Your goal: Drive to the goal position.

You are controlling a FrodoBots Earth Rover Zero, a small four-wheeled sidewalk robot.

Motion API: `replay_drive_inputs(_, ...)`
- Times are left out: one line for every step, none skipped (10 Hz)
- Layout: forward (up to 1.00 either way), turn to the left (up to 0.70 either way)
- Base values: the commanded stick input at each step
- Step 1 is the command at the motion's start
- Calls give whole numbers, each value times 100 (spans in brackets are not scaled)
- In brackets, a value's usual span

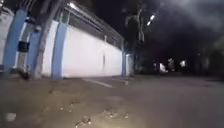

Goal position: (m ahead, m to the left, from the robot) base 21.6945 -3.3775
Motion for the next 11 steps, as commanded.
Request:
replay_drive_inputs(70, -35)
replay_drive_inputs(70, -35)
replay_drive_inputs(70, -35)
replay_drive_inputs(70, -35)
replay_drive_inputs(70, -35)
replay_drive_inputs(70, -35)
replay_drive_inputs(70, -34)
replay_drive_inputs(70, 0)
replay_drive_inputs(70, 0)
replay_drive_inputs(70, 0)
replay_drive_inputs(70, 0)
